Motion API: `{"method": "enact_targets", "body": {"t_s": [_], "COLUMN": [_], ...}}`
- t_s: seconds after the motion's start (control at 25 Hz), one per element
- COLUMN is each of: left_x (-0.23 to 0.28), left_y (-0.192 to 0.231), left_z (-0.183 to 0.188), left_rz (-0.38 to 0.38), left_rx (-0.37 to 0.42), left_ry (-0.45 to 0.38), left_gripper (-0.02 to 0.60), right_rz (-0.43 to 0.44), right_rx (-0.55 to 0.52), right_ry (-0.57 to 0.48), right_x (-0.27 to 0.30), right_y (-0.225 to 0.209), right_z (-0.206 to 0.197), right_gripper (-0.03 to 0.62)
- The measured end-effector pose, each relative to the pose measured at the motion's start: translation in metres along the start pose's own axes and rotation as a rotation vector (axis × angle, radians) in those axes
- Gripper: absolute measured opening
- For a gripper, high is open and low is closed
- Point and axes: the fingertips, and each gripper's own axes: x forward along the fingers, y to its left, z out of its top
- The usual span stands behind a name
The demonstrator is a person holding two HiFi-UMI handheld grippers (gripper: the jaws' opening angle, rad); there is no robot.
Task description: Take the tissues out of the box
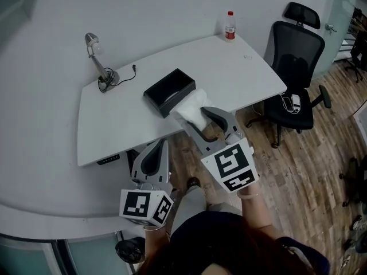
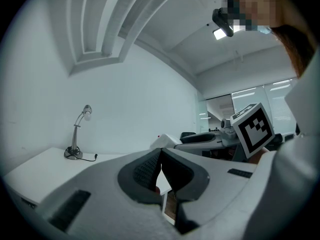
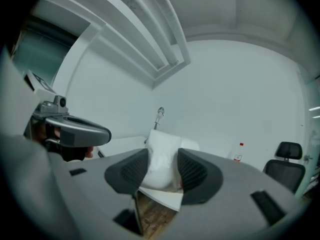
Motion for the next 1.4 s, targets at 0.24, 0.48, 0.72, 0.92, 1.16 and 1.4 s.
{"method": "enact_targets", "body": {"t_s": [0.24, 0.48, 0.72, 0.92, 1.16, 1.4], "left_x": [-0.013, -0.024, -0.033, -0.039, -0.041, -0.048], "left_y": [-0.015, -0.027, -0.039, -0.048, -0.053, -0.057], "left_z": [0.001, 0.004, 0.006, 0.006, 0.007, 0.006], "left_rz": [-0.001, 0.000, 0.001, 0.001, -0.004, -0.006], "left_rx": [0.012, 0.015, 0.023, 0.027, 0.032, 0.039], "left_ry": [-0.010, -0.022, -0.034, -0.038, -0.038, -0.039], "left_gripper": [0.021, 0.021, 0.021, 0.021, 0.021, 0.021], "right_rz": [0.001, -0.003, 0.004, 0.011, 0.019, 0.026], "right_rx": [0.013, 0.016, 0.020, 0.029, 0.023, 0.022], "right_ry": [-0.042, -0.073, -0.101, -0.122, -0.122, -0.138], "right_x": [-0.026, -0.051, -0.073, -0.089, -0.100, -0.112], "right_y": [0.007, 0.011, 0.015, 0.018, 0.024, 0.032], "right_z": [0.005, 0.012, 0.015, 0.017, 0.020, 0.021], "right_gripper": [0.193, 0.193, 0.192, 0.192, 0.190, 0.189]}}
